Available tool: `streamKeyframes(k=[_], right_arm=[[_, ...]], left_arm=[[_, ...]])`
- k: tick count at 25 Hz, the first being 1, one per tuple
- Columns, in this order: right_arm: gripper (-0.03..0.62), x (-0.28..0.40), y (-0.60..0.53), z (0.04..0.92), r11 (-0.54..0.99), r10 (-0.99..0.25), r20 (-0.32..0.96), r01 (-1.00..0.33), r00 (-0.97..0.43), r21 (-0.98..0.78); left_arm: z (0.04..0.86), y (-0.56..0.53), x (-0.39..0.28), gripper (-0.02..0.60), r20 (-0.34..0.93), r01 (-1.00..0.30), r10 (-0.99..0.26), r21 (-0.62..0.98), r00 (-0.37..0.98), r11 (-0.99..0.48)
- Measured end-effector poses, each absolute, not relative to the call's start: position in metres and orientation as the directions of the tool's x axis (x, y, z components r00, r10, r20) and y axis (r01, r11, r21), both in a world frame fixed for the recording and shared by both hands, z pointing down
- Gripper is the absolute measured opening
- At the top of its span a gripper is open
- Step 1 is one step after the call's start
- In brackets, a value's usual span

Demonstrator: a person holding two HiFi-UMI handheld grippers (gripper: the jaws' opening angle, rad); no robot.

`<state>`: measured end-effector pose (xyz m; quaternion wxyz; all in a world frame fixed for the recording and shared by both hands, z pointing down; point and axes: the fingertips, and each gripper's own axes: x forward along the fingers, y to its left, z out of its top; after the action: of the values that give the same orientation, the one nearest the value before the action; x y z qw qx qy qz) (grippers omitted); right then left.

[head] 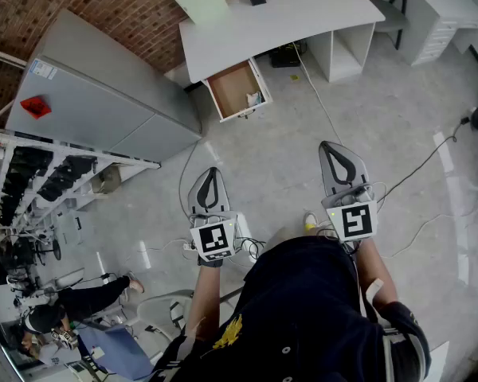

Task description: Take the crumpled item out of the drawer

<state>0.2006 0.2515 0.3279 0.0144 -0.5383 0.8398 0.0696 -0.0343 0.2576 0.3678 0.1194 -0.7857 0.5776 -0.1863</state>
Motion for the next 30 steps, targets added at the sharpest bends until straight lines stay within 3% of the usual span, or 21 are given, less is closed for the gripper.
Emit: streamKeyframes(k=[11, 12, 14, 20, 24, 30], right_arm=[[0.025, 0.204, 0.249, 0.32, 0.415, -0.901, -0.105, -0.907, -0.42, 0.068], [0.025, 0.206, 0.247, 0.321, 0.413, -0.904, -0.103, -0.91, -0.415, 0.036], [0.025, 0.209, 0.24, 0.326, 0.417, -0.905, -0.091, -0.909, -0.416, 0.004], [0.025, 0.178, 0.216, 0.33, 0.478, -0.876, -0.066, -0.878, -0.478, 0.025], [0.026, 0.148, 0.191, 0.334, 0.497, -0.866, -0.042, -0.867, -0.498, 0.04], [0.026, 0.118, 0.112, 0.352, 0.485, -0.874, 0.094, -0.869, -0.477, 0.095]], left_arm=[[0.357, 0.252, -0.025, 0.022, 0.119, -0.882, -0.96, -0.379, 0.252, -0.279], [0.353, 0.251, -0.027, 0.045, 0.1, -0.897, -0.968, -0.363, 0.231, -0.251], [0.351, 0.248, -0.034, 0.179, 0.079, -0.901, -0.974, -0.37, 0.211, -0.225], [0.363, 0.227, -0.064, 0.301, 0.07, -0.933, -0.981, -0.303, 0.182, -0.195], [0.381, 0.191, -0.087, 0.309, 0.101, -0.947, -0.978, -0.25, 0.184, -0.204], [0.404, 0.096, -0.108, 0.308, 0.166, -0.929, -0.951, -0.225, 0.261, -0.294]])
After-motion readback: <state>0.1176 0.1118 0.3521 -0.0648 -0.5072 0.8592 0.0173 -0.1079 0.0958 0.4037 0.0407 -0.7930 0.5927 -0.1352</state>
